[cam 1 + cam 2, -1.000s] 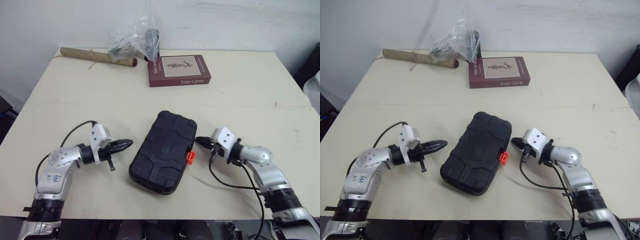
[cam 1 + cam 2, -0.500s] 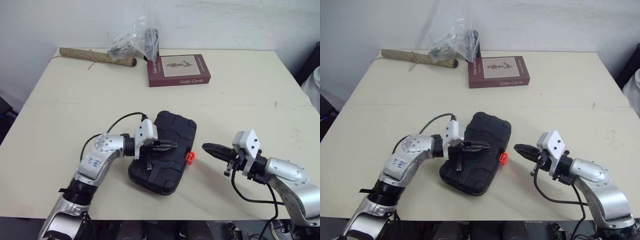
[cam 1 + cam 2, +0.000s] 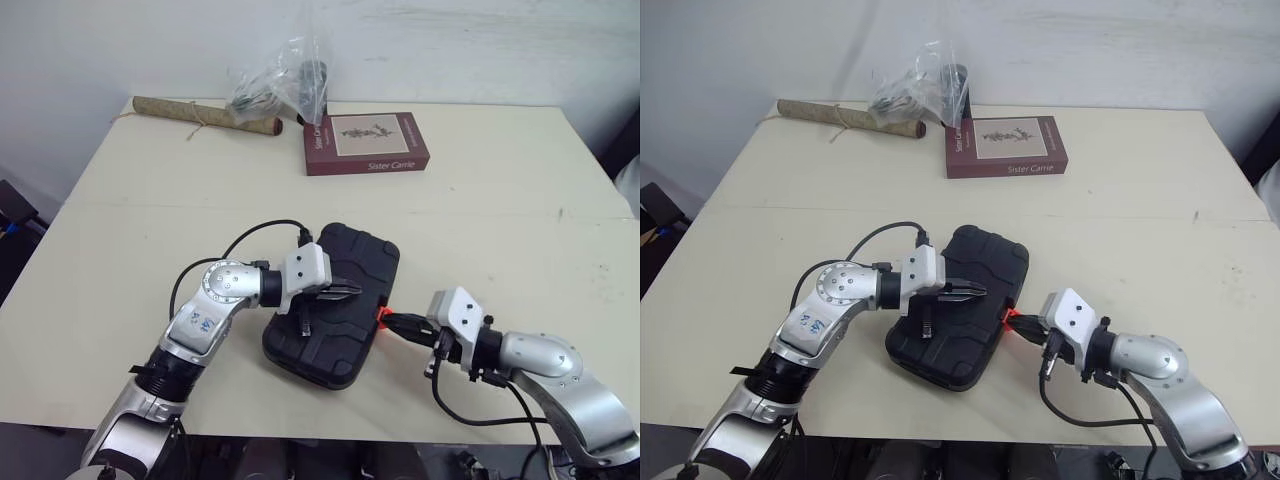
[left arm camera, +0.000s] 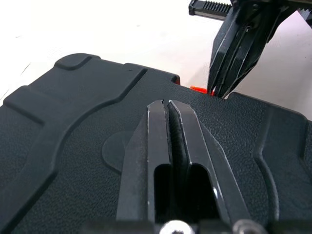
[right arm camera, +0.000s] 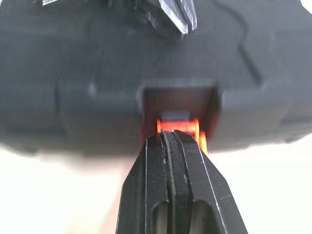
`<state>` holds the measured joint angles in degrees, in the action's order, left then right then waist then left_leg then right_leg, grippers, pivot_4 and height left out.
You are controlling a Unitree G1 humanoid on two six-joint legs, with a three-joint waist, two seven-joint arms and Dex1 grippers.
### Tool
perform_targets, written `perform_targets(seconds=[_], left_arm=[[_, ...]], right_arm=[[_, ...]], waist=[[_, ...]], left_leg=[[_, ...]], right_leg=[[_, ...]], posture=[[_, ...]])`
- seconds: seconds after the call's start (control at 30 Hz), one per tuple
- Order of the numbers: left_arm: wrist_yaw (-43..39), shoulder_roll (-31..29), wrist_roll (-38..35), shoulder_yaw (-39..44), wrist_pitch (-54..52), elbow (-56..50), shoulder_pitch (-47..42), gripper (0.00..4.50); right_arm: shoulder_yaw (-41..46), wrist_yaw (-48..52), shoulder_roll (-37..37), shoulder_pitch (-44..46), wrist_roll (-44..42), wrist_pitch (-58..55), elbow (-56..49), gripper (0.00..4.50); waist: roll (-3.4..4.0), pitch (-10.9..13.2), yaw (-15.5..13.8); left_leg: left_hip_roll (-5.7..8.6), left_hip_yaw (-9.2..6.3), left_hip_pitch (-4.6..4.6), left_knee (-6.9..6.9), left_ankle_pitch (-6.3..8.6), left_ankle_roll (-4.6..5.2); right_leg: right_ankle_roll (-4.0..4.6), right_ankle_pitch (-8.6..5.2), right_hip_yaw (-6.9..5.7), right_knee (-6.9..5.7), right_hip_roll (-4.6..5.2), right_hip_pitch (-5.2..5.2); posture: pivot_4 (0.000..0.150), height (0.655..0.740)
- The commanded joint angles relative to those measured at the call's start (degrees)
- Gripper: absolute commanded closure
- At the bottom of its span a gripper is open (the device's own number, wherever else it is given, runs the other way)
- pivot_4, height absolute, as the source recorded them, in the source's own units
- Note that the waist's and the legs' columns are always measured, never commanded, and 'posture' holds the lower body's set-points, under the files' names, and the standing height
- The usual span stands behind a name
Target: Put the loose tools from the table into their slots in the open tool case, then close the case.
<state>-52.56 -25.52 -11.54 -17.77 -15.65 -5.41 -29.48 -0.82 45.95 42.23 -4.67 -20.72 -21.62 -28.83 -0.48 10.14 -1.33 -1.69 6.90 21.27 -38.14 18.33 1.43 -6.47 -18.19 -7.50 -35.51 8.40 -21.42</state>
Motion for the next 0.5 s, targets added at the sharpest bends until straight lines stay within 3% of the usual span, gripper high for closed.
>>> perform_targets(seconds=[0.03,0.23,0.5], left_arm=[[0.4,-0.9,2.4,-0.9,-2.1,3.5,1.8,4.4],[0.1,-1.8,3.2,-1.2,-2.7,3.8,1.5,4.4],[-0.2,-2.8,4.9,-3.2,-5.1,4.8,0.7,4.4]], right_arm=[[2.8,1.5,0.0,-2.4,-3.2,-0.8,-0.8,4.5],[-1.8,0.2,-1.8,-1.1,0.5,-2.1,4.0,4.5],[-7.5,-1.5,-9.8,6.9,3.8,1.2,11.8,4.5]], waist=[[0.0,0.0,0.0],[0.04,0.0,0.1],[0.09,-0.3,0.5]], left_leg=[[-0.01,0.0,0.0,0.0,0.0,0.0],[-0.02,0.01,-0.04,0.0,0.0,0.01],[-0.06,0.01,-0.11,0.01,-0.02,-0.03]], right_leg=[[0.0,0.0,0.0,0.0,0.0,0.0],[0.01,-0.01,0.03,-0.01,0.01,0.02],[0.04,-0.02,0.04,-0.06,0.0,0.02]], posture=[[0.15,0.74],[0.15,0.74],[0.15,0.74]])
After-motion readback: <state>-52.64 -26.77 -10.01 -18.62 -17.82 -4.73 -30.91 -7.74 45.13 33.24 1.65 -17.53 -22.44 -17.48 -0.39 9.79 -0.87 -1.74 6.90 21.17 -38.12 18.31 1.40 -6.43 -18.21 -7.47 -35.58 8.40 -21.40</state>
